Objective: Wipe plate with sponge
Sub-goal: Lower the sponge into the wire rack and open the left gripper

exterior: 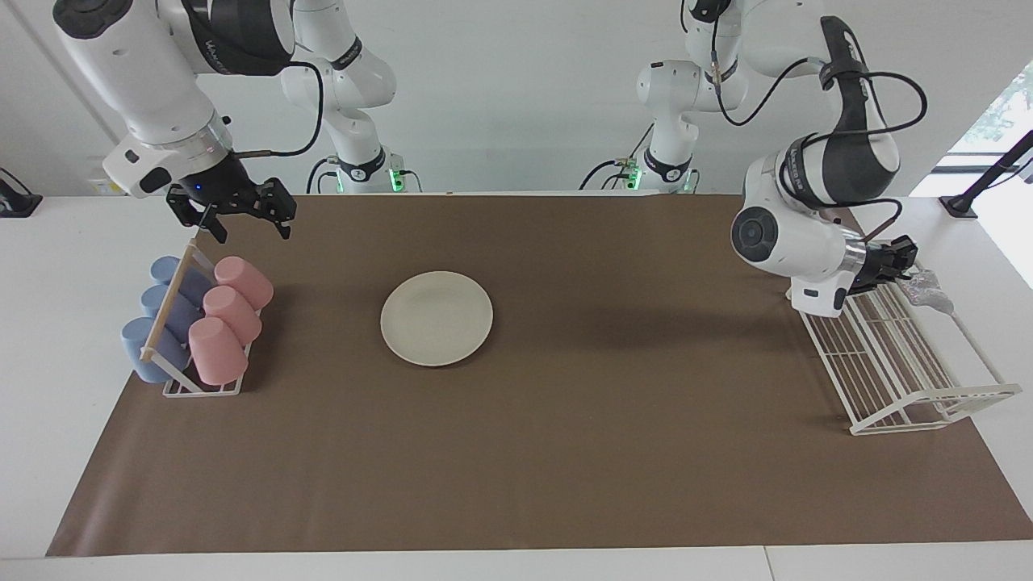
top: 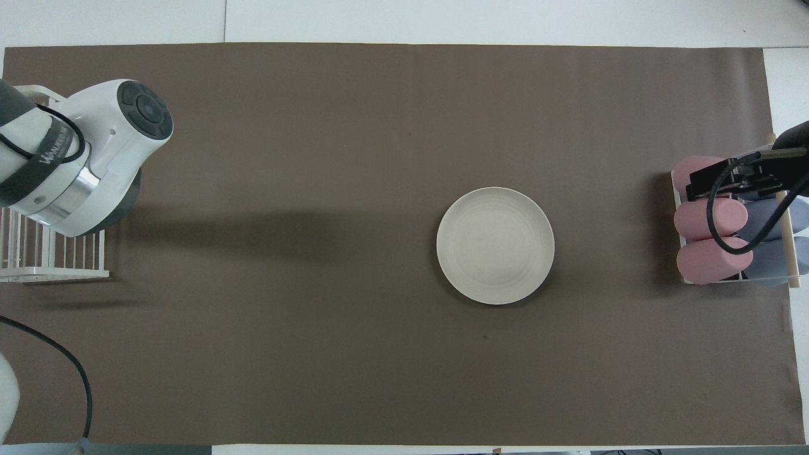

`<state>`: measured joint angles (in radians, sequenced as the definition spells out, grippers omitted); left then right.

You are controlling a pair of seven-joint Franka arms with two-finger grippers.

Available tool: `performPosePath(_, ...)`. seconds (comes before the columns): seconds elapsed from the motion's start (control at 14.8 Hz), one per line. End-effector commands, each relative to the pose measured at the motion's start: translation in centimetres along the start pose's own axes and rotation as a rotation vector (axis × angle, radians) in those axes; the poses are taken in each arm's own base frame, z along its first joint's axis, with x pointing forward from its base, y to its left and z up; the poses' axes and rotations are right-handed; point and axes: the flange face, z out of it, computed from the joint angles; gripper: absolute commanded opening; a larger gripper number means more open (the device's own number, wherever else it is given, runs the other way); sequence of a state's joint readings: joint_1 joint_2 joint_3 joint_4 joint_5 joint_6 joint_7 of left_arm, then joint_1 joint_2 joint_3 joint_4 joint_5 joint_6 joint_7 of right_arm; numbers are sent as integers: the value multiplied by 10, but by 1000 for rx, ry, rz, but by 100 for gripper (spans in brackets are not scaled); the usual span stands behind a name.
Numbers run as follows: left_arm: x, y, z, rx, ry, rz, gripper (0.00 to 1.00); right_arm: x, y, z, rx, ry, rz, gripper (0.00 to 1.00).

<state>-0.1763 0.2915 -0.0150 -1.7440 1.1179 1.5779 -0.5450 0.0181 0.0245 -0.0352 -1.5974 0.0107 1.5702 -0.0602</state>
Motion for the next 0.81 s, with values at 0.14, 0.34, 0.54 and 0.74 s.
performPosePath(0.14,4,29,4,28,46,-16,0,-3,1,-5,-10,8,44,100)
performPosePath(0.34,-12,51,9,5,83,45,0,-3,1,-5,-7,7,43,100)
performPosePath(0.54,-14,53,2,3,80,49,0,-3,0,-5,-6,10,44,100)
performPosePath(0.74,-14,53,3,3,79,48,0,-3,0,-6,-6,14,46,100)
